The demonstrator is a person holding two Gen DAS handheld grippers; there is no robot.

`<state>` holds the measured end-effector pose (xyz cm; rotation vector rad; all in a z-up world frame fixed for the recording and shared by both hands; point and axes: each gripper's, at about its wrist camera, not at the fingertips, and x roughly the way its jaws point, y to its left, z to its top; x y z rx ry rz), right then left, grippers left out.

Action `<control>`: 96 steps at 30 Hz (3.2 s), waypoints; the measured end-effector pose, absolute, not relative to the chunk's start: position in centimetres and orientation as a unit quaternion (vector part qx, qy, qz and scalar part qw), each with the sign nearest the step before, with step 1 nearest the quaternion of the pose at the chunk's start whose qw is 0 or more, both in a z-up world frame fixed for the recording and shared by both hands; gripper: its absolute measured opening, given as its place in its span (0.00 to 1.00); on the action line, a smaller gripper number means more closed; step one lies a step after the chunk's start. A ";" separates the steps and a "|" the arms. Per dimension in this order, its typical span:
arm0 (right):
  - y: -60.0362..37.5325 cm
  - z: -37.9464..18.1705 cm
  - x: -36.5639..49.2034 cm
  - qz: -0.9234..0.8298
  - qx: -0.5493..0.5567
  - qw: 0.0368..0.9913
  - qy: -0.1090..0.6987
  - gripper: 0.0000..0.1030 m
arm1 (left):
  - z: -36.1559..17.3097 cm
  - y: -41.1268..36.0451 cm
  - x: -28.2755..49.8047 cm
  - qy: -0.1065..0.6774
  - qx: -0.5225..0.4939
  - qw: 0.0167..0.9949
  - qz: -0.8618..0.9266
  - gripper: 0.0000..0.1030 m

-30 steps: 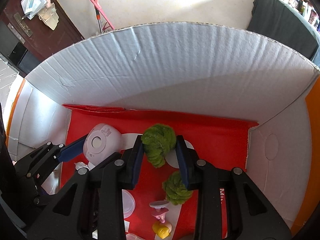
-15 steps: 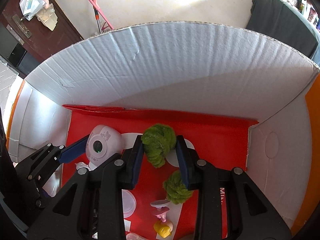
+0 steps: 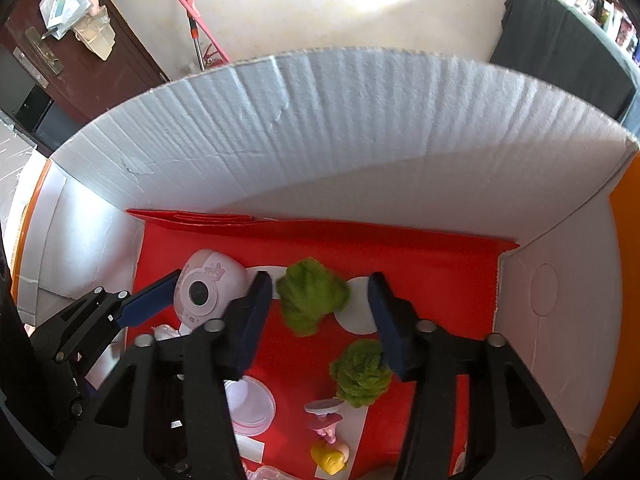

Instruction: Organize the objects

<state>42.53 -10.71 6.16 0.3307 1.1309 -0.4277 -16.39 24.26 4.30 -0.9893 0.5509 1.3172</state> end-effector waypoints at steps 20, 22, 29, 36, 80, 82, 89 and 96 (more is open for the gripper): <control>-9.4 8.8 40.5 -0.205 0.157 0.826 0.501 0.56 | 7.2 21.1 -16.2 0.238 -0.396 0.662 0.591 0.65; -9.2 9.3 40.2 -0.205 0.149 0.830 0.496 0.56 | 7.8 20.1 -16.3 0.234 -0.388 0.664 0.595 0.67; -7.9 11.5 38.1 -0.204 0.151 0.843 0.474 0.59 | 9.6 17.7 -16.3 0.215 -0.381 0.668 0.603 0.76; -6.0 13.7 36.0 -0.197 0.135 0.859 0.453 0.66 | 11.7 14.9 -16.7 0.199 -0.354 0.676 0.615 0.85; -1.0 8.0 23.3 -0.265 -0.010 0.925 0.273 0.94 | 7.7 6.6 -15.9 0.147 -0.235 0.690 0.669 1.00; -1.2 7.6 23.3 -0.268 -0.007 0.924 0.274 0.94 | 7.5 6.7 -15.8 0.149 -0.234 0.691 0.668 1.00; -1.6 6.7 23.7 -0.270 -0.009 0.920 0.282 0.94 | 6.5 7.2 -15.3 0.163 -0.229 0.689 0.668 1.00; -2.5 6.4 23.7 -0.275 0.010 0.916 0.291 0.94 | 6.0 7.6 -15.6 0.164 -0.245 0.690 0.662 1.00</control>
